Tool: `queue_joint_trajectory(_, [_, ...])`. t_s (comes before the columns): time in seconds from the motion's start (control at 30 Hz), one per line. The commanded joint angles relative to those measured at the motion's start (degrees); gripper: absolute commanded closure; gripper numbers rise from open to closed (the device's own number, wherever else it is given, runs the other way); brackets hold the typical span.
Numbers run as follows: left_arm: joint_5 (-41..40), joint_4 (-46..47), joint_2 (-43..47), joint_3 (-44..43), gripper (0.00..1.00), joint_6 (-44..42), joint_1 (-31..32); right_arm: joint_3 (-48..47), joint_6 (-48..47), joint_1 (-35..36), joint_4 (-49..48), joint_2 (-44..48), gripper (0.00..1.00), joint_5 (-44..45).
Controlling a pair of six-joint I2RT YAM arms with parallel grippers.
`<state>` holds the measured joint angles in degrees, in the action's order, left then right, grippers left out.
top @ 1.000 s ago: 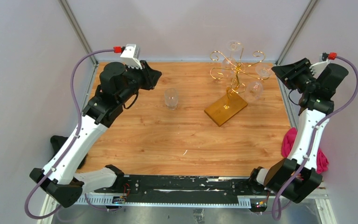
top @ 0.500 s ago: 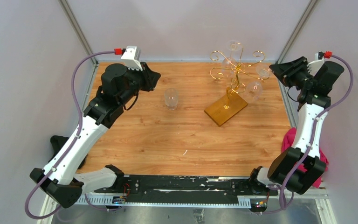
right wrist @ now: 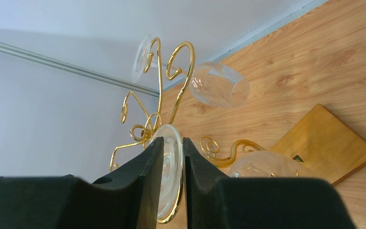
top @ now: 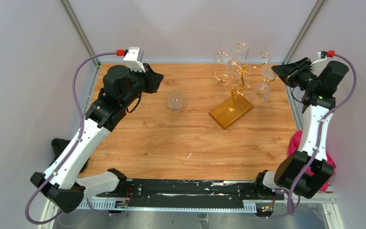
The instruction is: Take the wine glass off the wine glass rack
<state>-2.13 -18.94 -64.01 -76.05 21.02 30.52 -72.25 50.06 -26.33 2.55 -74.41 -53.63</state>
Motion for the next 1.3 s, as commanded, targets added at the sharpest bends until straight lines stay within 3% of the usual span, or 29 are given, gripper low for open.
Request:
queue_joint_trajectory(0.0, [-0.02, 0.62, 0.97, 0.28, 0.80, -0.42, 0.15, 0.04, 0.83, 0.75, -0.06, 1.73, 0.76, -1.76])
queue_joint_trajectory(0.27, [-0.15, 0.45, 1.07, 0.68, 0.81, -0.14, 0.14, 1.46, 3.09, 0.74, 0.09, 1.55, 0.89, -1.97])
queue_joint_trajectory(0.37, [-0.11, 0.45, 0.98, 0.78, 0.81, 0.05, 0.11, 1.75, 4.02, 0.74, 0.14, 1.70, 1.00, -1.29])
queue_joint_trajectory(1.03, [0.45, 0.36, 0.64, 1.34, 0.85, 0.76, 0.11, 9.29, 23.91, -4.45, -10.38, 7.17, 1.00, 2.46])
queue_joint_trajectory(1.27, [0.53, 0.43, 0.28, 1.34, 0.85, 1.21, 0.15, 10.37, 26.39, -4.79, -14.24, 7.41, 1.00, 0.20])
